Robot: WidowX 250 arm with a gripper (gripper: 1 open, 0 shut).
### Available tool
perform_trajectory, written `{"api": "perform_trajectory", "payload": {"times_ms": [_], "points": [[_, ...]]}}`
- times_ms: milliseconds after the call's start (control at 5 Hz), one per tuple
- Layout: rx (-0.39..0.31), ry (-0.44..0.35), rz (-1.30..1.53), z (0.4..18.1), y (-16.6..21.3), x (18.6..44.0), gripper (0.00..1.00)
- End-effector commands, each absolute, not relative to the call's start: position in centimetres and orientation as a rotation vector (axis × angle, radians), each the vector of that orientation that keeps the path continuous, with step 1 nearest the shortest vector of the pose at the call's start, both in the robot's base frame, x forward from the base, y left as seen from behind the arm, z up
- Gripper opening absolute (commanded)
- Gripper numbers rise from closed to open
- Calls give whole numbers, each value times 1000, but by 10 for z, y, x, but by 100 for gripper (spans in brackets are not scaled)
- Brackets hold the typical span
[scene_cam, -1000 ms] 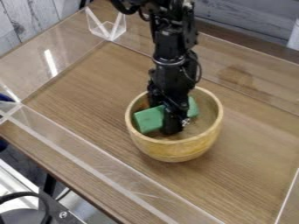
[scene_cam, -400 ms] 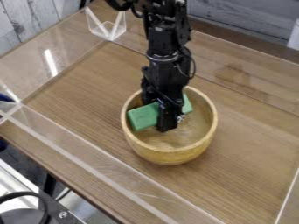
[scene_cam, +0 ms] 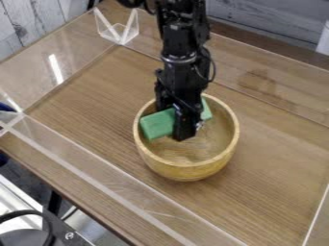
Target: Remove the green block from inside the brown bowl and put it on the table
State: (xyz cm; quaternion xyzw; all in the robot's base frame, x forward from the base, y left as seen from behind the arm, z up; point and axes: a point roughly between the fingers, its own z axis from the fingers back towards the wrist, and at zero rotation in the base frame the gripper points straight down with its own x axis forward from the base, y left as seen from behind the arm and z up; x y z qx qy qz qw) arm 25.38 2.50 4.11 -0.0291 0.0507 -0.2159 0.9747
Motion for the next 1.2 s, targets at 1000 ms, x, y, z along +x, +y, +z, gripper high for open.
{"api": "perform_trajectory", "payload": {"times_ms": [1000], "points": [[-26, 14, -448, 53, 22, 274, 0]]}}
